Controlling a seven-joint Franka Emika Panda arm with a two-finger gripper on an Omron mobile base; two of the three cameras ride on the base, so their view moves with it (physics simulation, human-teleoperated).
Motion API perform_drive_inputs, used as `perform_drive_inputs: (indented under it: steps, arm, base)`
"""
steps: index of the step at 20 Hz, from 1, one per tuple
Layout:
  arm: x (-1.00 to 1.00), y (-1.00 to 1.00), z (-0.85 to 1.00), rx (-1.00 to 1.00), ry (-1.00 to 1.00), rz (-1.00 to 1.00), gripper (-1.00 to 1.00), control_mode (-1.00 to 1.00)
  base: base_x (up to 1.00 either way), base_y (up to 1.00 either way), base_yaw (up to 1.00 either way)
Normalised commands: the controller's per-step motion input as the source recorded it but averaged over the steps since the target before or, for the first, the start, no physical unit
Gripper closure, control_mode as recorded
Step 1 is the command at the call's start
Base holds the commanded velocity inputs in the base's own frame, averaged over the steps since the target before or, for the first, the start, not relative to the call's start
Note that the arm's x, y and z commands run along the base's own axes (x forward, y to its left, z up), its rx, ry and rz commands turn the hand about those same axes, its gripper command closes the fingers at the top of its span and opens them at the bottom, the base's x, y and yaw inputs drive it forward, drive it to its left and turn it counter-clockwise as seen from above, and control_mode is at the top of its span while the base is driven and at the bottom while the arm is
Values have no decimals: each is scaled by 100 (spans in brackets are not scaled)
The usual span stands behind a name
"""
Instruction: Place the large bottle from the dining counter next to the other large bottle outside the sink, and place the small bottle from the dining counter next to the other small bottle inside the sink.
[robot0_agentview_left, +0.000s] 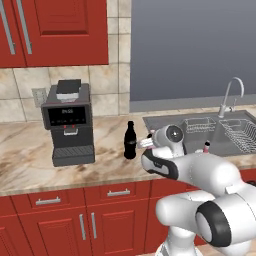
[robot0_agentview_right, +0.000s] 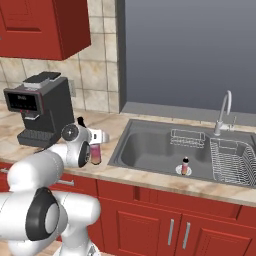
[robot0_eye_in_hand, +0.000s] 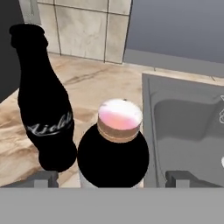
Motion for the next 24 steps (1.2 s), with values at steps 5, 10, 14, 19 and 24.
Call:
perform_drive_inputs:
  steps: [5, 10, 14, 19, 24]
  arm:
    - [-3, 0, 20, 0, -6, 2, -100, -100]
    - [-35, 1, 61, 0, -11, 1, -100, -100]
    - [-53, 1, 55, 0, -12, 0, -100, -100]
    - [-50, 0, 8, 0, -3, 0, -100, -100]
    - [-48, 0, 0, 0, 0, 0, -100, -100]
  base:
    - [0, 0, 0]
    - [0, 0, 0]
    - [0, 0, 0]
    - [0, 0, 0]
    - [0, 0, 0]
